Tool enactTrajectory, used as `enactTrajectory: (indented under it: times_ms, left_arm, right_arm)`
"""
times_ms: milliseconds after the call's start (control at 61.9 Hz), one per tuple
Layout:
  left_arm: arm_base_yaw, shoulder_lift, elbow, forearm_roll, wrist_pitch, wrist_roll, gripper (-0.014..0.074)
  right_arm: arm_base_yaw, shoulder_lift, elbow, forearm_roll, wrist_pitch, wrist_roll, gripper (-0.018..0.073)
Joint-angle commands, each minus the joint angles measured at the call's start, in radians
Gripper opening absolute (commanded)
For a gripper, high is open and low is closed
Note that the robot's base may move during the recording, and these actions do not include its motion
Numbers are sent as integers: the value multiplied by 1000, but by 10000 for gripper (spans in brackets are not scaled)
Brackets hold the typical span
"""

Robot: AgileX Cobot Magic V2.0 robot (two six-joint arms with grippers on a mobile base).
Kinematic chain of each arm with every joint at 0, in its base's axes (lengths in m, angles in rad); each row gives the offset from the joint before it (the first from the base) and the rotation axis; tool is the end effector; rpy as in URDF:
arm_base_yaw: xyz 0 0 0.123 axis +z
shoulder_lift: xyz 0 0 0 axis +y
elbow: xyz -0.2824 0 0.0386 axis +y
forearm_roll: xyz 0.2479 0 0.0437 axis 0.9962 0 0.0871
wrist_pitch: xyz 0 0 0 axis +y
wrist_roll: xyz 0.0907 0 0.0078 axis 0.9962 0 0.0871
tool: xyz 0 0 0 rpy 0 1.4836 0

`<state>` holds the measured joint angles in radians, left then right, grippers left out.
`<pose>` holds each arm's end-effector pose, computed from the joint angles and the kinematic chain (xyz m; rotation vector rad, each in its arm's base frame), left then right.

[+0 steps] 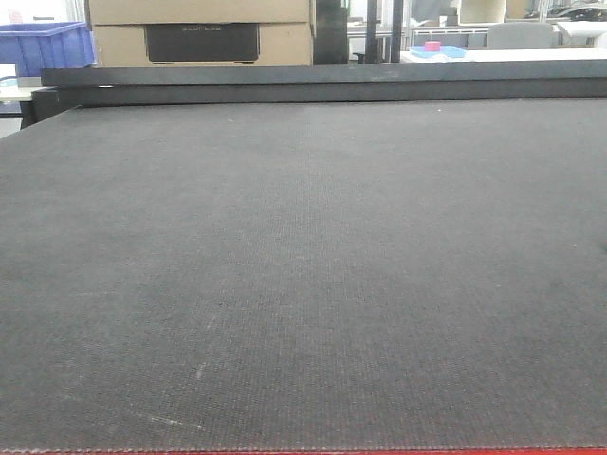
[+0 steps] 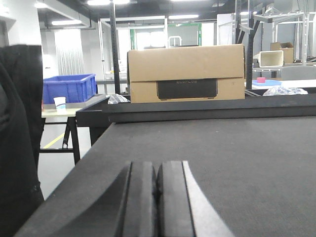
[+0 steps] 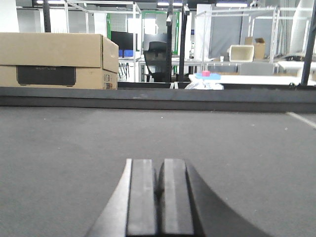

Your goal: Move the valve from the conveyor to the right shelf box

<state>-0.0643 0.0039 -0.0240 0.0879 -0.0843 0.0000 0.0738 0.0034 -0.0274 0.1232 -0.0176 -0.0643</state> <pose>0.0540 -0.0041 0.2286 0.1108 1.3751 0.0144 0.0547 0.0039 0.2238 -0.0090 1.4430 0.1073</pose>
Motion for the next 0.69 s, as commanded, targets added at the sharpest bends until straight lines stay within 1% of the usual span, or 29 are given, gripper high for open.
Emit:
enactTrajectory:
  times_ms: [0, 48, 129, 178, 242, 436, 533, 678]
  left_arm:
    - [1, -4, -85, 12, 39, 0, -111]
    - [1, -4, -150, 12, 133, 0, -111]
    - [1, 8, -257, 3, 249, 0, -111]
    - [1, 47, -331, 3, 323, 0, -111]
    - [1, 117, -405, 3, 388, 0, -111]
    - [1, 388, -594, 3, 467, 0, -111]
    - [1, 561, -694, 1, 556, 0, -111]
    - [1, 786, -866, -18, 745, 0, -111]
  right_arm:
    - [-4, -3, -73, 23, 34, -5, -168]
    - [-4, -3, -117, 23, 82, -5, -168]
    - [-4, -3, -209, 23, 158, -5, -168]
    - [-4, 13, -268, 23, 215, -5, -168]
    - [-4, 63, -342, 25, 289, -5, -168]
    - [-4, 342, -530, 25, 434, -5, -168]
    - [-4, 526, -633, 25, 515, -5, -168]
    - [-4, 757, -780, 25, 697, -5, -168]
